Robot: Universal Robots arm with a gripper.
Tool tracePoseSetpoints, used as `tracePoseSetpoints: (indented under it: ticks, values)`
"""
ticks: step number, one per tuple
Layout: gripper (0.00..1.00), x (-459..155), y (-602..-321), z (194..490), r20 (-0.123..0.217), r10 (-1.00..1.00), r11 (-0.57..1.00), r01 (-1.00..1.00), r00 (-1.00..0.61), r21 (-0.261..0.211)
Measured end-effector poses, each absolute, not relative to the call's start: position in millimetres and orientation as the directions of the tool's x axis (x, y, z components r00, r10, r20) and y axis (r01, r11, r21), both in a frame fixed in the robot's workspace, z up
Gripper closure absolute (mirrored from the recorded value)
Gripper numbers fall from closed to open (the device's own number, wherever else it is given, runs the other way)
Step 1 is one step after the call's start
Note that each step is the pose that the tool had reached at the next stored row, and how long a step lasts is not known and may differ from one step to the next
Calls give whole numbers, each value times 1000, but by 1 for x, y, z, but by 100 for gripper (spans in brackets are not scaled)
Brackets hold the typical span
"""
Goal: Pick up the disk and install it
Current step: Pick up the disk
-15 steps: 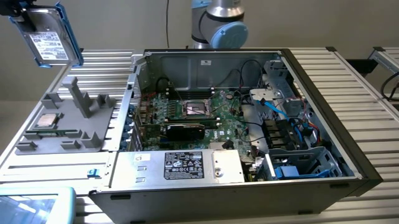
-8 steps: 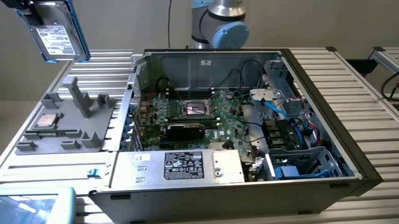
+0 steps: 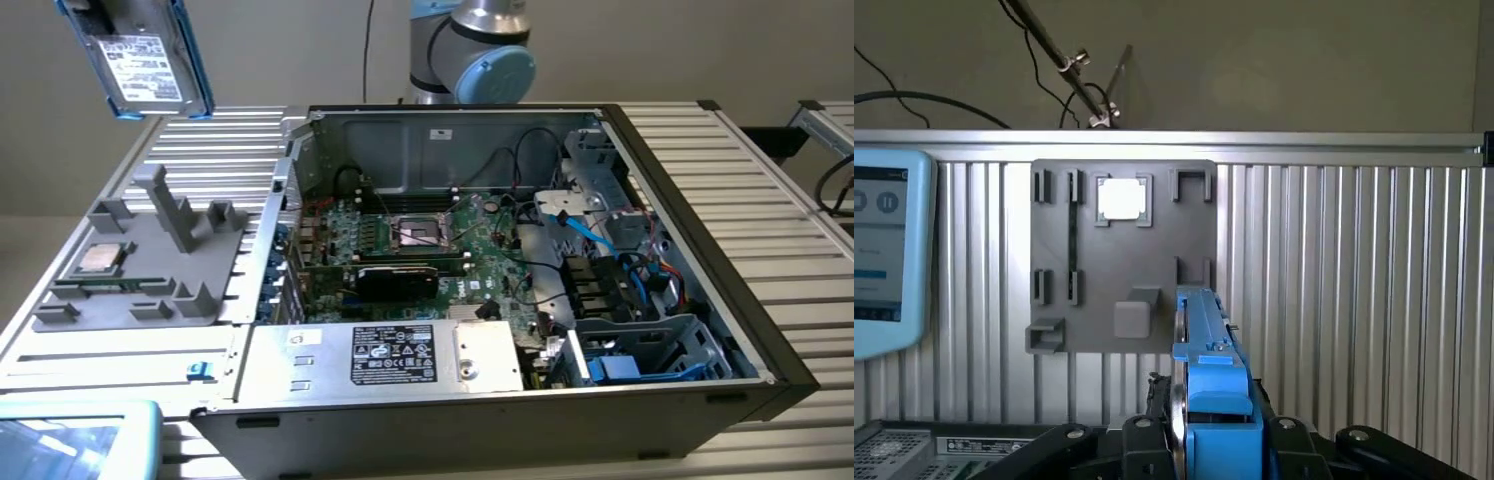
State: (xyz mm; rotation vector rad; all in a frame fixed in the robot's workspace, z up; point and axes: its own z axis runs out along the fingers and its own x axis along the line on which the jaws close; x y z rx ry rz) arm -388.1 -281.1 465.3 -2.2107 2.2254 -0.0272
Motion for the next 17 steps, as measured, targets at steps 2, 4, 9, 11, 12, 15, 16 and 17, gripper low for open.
tracePoseSetpoints:
  ticks: [2, 4, 9, 11, 12, 15, 16, 17]
  values:
    - [63, -379, -282, 469, 9, -1000, 7, -1000, -7, -16]
    - [63, -370, -282, 473, 9, -1000, 7, -1000, -7, -15]
    - [63, -347, -283, 481, 9, -1000, 7, -1000, -7, -16]
    - [63, -338, -285, 484, 9, -1000, 7, -1000, -7, -16]
    - [63, -335, -286, 485, 9, -1000, 7, -1000, -7, -15]
    - [63, -328, -291, 488, 9, -1000, 7, -1000, -7, -16]
    - [63, -326, -294, 489, 9, -1000, 7, -1000, -7, -16]
    - [63, -325, -296, 490, 9, -1000, 7, -1000, -7, -16]
